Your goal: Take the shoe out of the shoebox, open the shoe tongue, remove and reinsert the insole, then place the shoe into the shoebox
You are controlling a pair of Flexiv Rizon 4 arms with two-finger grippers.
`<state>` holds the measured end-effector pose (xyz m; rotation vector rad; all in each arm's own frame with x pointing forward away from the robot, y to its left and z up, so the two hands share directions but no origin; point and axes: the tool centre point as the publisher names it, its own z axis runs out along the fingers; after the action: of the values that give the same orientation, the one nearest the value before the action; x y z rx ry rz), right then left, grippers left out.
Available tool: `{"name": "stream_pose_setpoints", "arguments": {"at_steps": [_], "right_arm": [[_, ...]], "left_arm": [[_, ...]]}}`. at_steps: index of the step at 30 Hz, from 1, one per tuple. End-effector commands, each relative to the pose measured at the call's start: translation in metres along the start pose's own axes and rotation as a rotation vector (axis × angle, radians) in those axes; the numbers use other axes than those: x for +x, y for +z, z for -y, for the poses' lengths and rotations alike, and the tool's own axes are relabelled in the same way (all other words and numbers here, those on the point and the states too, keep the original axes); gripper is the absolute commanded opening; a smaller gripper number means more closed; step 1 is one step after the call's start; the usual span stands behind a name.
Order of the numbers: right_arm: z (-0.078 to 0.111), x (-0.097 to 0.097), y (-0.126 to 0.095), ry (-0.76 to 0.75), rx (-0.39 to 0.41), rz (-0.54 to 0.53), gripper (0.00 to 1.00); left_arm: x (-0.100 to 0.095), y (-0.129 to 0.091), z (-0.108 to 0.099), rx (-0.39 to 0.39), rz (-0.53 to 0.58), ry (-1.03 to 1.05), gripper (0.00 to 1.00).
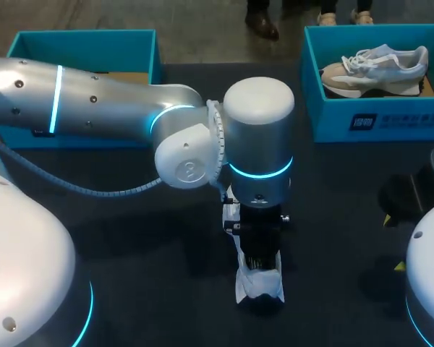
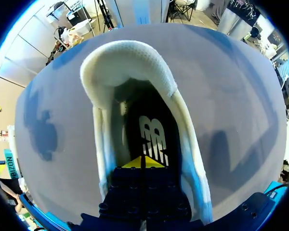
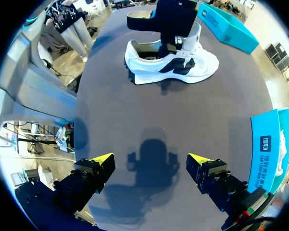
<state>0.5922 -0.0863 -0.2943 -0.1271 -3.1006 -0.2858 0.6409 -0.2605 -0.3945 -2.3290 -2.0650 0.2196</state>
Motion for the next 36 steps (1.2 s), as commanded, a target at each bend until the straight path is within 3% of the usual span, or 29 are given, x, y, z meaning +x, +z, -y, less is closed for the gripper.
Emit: {"name": "stream_pose_setpoints", "arguments": {"at_steps": [1,8,15,23,27,36], "right_arm": [[0.000,0.002,0.001,0.000,0.002,0.005,1.00],[0.000,0.002,0.001,0.000,0.002,0.005,1.00],[0.000,0.002,0.001,0.000,0.002,0.005,1.00],[0.000,0.002,0.001,0.000,0.002,0.005,1.00],[0.000,0.002,0.001,0.000,0.002,0.005,1.00],[0.000,0.002,0.001,0.000,0.002,0.005,1.00]], "left_arm": [[0.005,-0.017,0.011,-0.012,0.009,0.017,0.00],[-0.001,-0.008,0.036,0.028,0.006,0.067,0.00],[-0.005,0.019,0.031,0.088,-0.078,0.042,0.00],[-0.001,0.031,0.023,0.070,-0.112,0.009,0.00],[0.000,0.024,0.019,0.052,-0.079,-0.007,0.00],[0.003,-0.018,0.021,-0.012,-0.023,-0.010,0.00]]}}
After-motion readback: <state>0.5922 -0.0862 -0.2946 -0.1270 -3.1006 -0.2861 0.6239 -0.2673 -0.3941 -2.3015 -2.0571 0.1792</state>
